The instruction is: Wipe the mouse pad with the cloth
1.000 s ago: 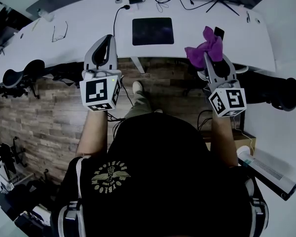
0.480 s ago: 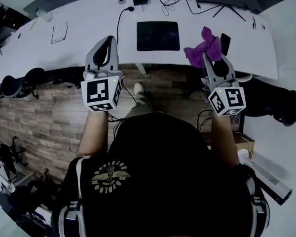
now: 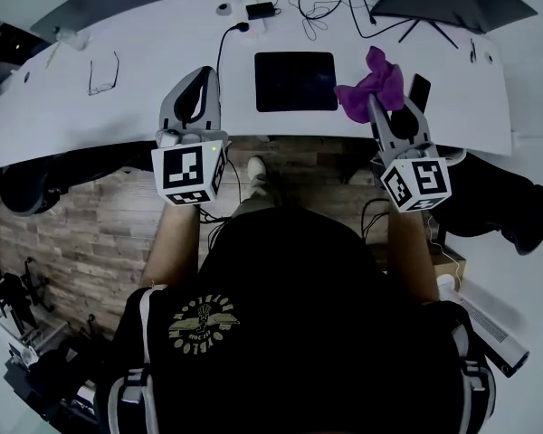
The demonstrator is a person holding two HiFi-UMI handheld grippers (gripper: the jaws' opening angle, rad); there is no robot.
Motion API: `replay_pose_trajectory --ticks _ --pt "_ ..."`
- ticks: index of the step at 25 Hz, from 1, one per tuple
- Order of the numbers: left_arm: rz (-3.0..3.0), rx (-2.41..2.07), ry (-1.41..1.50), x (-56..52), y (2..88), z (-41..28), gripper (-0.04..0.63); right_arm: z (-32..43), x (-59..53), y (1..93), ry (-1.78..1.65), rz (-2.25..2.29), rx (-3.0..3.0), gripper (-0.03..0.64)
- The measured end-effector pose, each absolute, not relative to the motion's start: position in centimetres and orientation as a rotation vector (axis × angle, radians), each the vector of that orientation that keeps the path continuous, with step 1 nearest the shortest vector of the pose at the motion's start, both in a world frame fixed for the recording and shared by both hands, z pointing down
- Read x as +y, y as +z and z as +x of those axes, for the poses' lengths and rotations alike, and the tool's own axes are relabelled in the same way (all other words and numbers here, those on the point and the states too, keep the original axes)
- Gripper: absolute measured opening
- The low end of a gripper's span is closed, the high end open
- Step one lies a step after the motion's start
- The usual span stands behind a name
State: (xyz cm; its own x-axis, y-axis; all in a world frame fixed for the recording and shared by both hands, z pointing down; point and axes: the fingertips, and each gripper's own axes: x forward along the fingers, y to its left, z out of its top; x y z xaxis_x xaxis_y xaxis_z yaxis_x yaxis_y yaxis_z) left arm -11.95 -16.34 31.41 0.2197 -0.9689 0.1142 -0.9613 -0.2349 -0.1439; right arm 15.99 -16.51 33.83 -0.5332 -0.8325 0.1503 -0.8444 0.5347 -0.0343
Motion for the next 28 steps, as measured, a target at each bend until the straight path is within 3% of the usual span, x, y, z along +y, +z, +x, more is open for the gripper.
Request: replay_pose_trajectory --ticks 28 --pt "-2.619 1.741 -0.278 -30.0 35.0 -16.9 0.002 4.2 -27.1 37.4 0.217 1.394 -2.56 0.115"
